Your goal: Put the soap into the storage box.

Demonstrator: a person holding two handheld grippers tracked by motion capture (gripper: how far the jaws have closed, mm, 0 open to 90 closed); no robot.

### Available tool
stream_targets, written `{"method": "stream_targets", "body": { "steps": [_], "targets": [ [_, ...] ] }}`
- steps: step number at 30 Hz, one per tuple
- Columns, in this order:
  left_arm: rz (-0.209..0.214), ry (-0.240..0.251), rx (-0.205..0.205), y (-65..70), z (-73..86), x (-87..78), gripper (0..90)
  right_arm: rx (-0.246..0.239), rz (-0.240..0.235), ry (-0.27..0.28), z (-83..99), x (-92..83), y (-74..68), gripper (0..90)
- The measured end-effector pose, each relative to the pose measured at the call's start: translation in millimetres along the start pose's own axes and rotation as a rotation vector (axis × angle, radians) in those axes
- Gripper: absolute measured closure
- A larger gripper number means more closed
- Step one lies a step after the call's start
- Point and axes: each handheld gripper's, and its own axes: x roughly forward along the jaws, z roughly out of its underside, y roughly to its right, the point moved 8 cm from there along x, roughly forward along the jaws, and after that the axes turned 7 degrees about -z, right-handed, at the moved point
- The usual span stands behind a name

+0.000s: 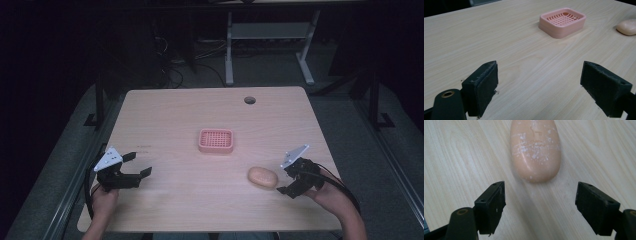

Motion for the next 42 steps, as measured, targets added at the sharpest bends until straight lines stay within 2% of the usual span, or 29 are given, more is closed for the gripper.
{"method": "stream_targets", "body": {
  "steps": [11,20,26,33,38,42],
  "targets": [
    [0.003,-0.002,0.002,0.4,0.1,0.7,14.3,-0.042,-0.006,-0.026,-19.1,4.2,-0.9,23.7],
    [0.001,-0.001,0.003,-0.1,0.0,1.2,14.3,-0.072,-0.016,-0.062,-36.3,14.2,-3.5,23.7],
    [0.002,0.003,-0.001,0.0,-0.4,1.1,14.3,-0.084,-0.024,-0.102,-41.7,22.6,-2.0,23.6],
    [0.001,0.004,-0.002,0.0,-0.6,1.0,14.3,-0.081,-0.040,-0.122,-45.9,30.4,-1.2,23.6],
    [0.002,0.004,-0.001,0.2,-0.6,1.1,14.3,-0.091,-0.039,-0.174,-50.2,40.9,2.5,23.7],
    [0.005,0.003,-0.001,0.3,-0.6,1.4,14.3,-0.098,-0.044,-0.190,-52.5,45.6,3.4,24.0]
  ]
}}
